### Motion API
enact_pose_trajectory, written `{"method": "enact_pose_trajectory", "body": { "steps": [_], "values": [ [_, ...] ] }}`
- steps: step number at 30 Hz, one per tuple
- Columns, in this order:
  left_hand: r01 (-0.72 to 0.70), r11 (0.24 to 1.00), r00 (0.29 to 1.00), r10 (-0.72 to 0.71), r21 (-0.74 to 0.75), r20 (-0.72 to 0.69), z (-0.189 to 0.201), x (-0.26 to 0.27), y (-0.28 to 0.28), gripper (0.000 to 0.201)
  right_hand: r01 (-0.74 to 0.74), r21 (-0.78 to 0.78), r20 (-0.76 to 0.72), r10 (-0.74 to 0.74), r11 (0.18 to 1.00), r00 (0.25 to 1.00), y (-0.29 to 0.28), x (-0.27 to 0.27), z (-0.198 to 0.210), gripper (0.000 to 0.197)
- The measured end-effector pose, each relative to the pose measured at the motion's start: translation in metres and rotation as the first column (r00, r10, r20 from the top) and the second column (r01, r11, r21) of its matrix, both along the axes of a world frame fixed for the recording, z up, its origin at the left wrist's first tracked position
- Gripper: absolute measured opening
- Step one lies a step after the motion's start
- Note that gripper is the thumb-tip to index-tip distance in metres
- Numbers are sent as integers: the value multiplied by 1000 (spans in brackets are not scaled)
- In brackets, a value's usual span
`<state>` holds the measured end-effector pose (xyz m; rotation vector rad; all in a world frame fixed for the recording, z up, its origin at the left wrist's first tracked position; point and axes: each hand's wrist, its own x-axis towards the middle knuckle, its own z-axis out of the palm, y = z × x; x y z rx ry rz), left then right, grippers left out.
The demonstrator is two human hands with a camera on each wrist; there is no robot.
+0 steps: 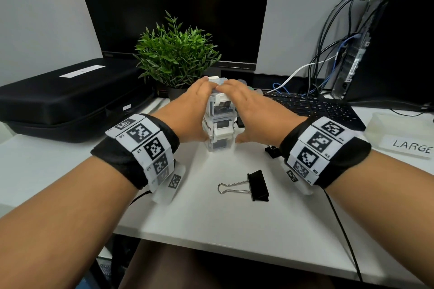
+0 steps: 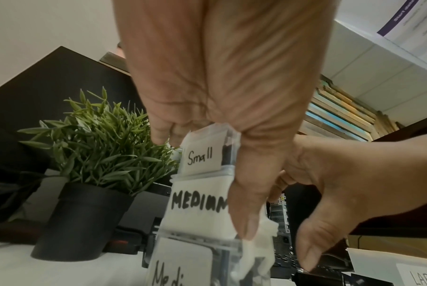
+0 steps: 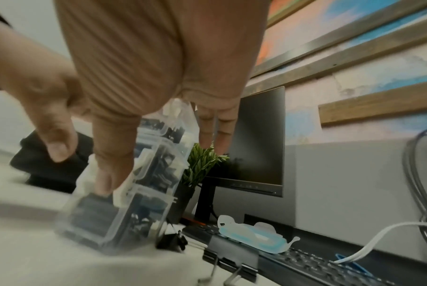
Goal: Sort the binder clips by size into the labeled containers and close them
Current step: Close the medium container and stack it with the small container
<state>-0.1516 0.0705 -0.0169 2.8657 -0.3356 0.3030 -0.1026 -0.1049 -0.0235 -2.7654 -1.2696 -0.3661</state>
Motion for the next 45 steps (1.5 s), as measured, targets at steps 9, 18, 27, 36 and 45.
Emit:
{"method": "enact_pose_trajectory", "body": {
  "steps": [9,18,27,36,45],
  "values": [
    [-6,1000,1000,6,-30,-1,-2,3,5,107,26,13,156,-28,1000,987,10,-2,-5,104],
    [2,999,1000,-2,-39,3,0,2,4,103,12,177,-83,2,984,997,4,-5,12,71],
    [-56,991,993,68,-124,94,-2,7,-2,72,42,276,-161,3,960,987,-2,2,18,56],
    [-90,992,986,101,-85,133,0,7,-6,55,57,346,-162,0,937,987,0,6,10,53],
    [-50,998,997,52,-34,64,4,6,4,65,41,314,-191,20,949,981,-6,8,14,51]
  ]
}}
